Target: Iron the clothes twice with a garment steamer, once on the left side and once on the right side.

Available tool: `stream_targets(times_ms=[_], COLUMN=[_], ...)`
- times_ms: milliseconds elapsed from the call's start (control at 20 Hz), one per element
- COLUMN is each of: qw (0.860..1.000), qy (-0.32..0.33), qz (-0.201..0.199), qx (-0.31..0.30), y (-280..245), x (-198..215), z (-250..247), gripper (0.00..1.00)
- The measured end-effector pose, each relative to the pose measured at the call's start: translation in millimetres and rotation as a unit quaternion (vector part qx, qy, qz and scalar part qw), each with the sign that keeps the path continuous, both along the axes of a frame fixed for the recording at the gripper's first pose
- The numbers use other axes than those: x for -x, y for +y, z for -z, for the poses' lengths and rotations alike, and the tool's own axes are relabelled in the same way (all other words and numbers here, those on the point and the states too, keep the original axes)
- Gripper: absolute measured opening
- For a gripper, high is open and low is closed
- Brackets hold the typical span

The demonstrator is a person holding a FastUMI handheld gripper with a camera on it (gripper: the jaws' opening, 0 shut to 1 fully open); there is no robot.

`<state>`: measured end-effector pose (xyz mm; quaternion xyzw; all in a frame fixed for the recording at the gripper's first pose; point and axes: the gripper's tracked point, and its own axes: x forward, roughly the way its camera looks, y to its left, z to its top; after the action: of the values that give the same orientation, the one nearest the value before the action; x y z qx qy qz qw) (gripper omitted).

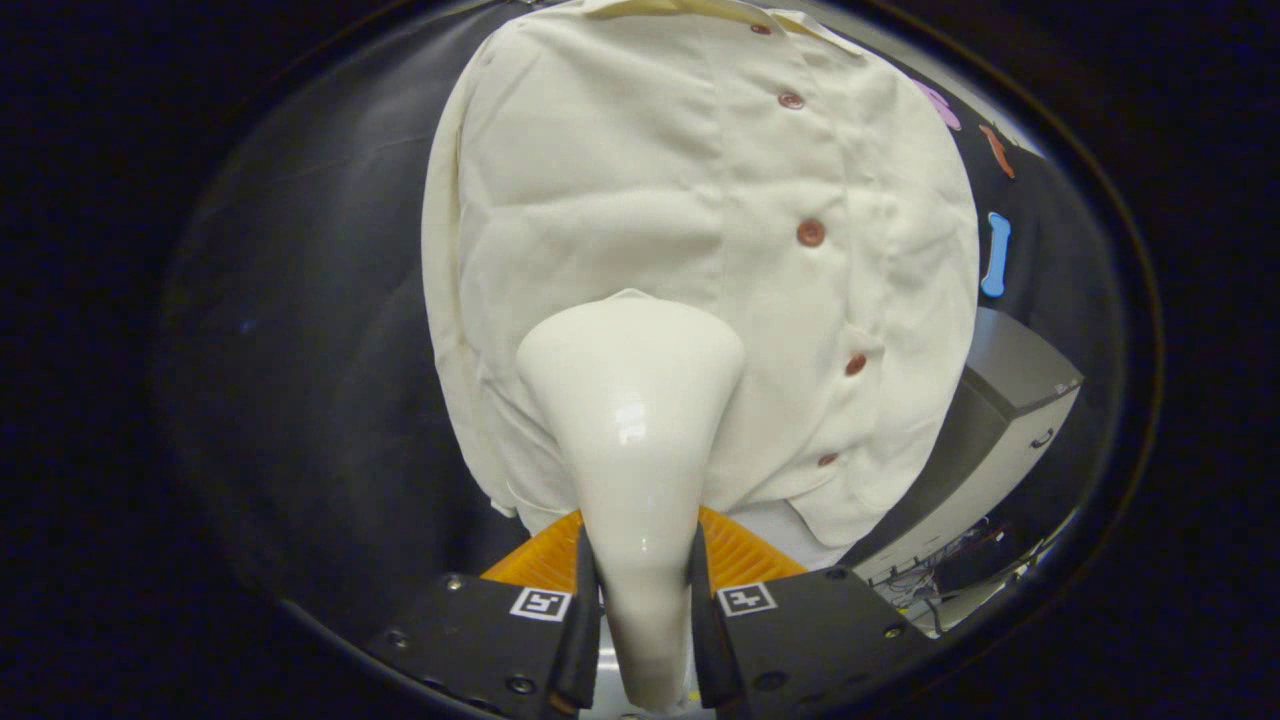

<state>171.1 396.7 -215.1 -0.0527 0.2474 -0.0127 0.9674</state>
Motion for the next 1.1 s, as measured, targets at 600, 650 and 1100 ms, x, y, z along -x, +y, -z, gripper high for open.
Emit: stream_targets(times_ms=[600,650,1100], qw=[0.996,0.995,0.993], qy=[0.083,0.088,0.096], qz=[0.006,0.0,-0.041], qx=[0.034,0.037,0.045], y=[-20,-21,-36], x=[6,6,51], z=[99,104,99], gripper=[0.39,0.39,0.39])
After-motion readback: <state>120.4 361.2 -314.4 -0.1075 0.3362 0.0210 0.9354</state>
